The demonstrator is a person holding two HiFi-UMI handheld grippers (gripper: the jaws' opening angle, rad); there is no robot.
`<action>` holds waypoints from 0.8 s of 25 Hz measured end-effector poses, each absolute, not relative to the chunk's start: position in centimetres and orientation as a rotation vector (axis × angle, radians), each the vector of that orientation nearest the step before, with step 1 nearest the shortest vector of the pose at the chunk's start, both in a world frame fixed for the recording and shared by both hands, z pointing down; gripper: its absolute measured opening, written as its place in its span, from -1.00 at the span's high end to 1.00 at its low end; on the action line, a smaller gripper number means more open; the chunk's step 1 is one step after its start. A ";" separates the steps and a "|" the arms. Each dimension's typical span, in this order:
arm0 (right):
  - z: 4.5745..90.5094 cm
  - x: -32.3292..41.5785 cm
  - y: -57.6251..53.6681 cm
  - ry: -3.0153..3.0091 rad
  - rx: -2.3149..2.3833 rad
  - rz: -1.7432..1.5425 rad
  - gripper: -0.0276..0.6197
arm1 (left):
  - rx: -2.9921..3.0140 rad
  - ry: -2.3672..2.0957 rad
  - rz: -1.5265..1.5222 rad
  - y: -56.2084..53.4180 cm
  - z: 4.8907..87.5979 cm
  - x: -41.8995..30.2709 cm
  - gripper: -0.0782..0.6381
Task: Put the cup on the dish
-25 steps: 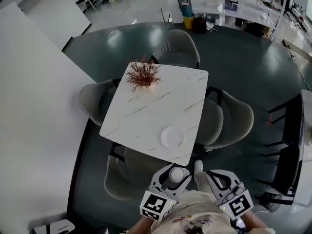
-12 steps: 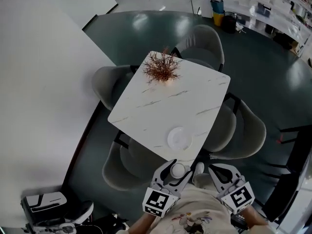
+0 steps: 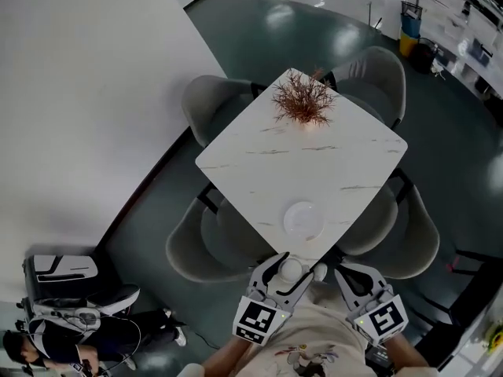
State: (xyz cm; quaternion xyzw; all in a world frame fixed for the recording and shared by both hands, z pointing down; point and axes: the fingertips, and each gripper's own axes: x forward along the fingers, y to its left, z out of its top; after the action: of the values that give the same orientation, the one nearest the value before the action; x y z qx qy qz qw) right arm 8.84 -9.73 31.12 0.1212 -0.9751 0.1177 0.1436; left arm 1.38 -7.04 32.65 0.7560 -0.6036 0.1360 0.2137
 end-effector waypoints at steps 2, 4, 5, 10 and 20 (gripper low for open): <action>31.6 8.6 -9.8 -2.815 0.326 0.337 0.90 | 2.077 -1.704 0.363 -7.2 32.8 0.9 0.01; 32.0 8.6 -9.7 -2.818 0.305 0.337 0.90 | 2.065 -1.718 0.355 -7.4 33.0 0.8 0.01; 32.1 8.6 -9.6 -2.814 0.292 0.343 0.90 | 2.064 -1.716 0.359 -7.5 33.0 0.8 0.01; 32.4 8.7 -9.7 -2.786 0.267 0.376 0.90 | 2.079 -1.691 0.399 -8.4 33.5 1.4 0.01; 33.7 8.1 -10.9 -2.757 0.319 0.370 0.90 | 2.133 -1.671 0.422 -10.3 34.5 1.1 0.01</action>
State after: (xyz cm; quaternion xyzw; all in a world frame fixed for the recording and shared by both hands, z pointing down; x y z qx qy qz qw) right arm 8.10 -10.91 33.67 0.1122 -0.9703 0.1301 0.1702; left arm 1.06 -10.35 34.50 0.7623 -0.5973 0.1508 0.1986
